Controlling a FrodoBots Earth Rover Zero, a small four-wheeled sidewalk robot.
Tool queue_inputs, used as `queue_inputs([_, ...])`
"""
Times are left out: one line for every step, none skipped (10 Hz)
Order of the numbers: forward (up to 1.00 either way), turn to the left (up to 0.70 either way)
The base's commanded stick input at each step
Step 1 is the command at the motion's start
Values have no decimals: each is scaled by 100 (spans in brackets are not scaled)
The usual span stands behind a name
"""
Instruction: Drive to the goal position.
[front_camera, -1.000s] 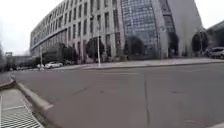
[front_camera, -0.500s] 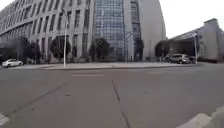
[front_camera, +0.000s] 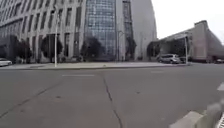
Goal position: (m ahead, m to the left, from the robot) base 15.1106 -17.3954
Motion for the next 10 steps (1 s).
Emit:
queue_inputs([3,-67])
queue_inputs([62,-8])
queue_inputs([70,0])
queue_inputs([70,0])
queue_inputs([70,0])
queue_inputs([70,0])
queue_inputs([60,-10])
queue_inputs([0,-70])
queue_inputs([0,-70])
queue_inputs([0,-70])
